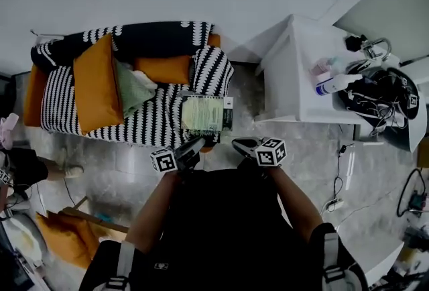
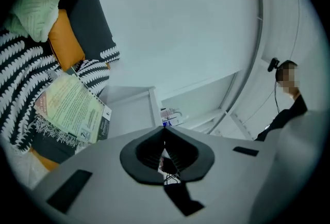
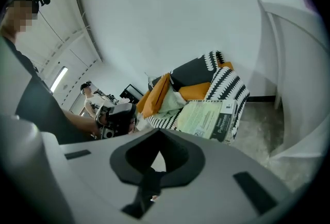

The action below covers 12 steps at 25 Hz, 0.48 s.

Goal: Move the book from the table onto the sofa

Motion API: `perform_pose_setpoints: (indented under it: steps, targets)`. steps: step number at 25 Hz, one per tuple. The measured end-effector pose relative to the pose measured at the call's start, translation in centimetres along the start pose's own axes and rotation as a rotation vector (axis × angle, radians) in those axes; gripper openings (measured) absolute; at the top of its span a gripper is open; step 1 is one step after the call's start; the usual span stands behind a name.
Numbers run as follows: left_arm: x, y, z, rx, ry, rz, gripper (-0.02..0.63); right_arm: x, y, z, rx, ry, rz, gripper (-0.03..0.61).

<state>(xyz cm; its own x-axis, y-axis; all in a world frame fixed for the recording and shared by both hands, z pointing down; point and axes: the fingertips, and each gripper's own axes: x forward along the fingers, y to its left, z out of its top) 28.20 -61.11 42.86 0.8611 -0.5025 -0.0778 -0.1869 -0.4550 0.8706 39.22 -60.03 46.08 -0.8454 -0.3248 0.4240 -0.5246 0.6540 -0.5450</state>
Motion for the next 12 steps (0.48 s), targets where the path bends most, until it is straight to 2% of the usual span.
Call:
perform_pose_setpoints:
  steps: [6,12]
  targets:
    - [-1.6,1.4,-0.3,0.001,0.054,0.07,0.011,0.7,1.3,-0.2,-0.012,0.024,0.012,0.007]
    - [-1.6,0.2,0.1,0.007,0.126,0.038,0.012,1.7,2.3,0.7,-0.071,0.055,0.026,0.006]
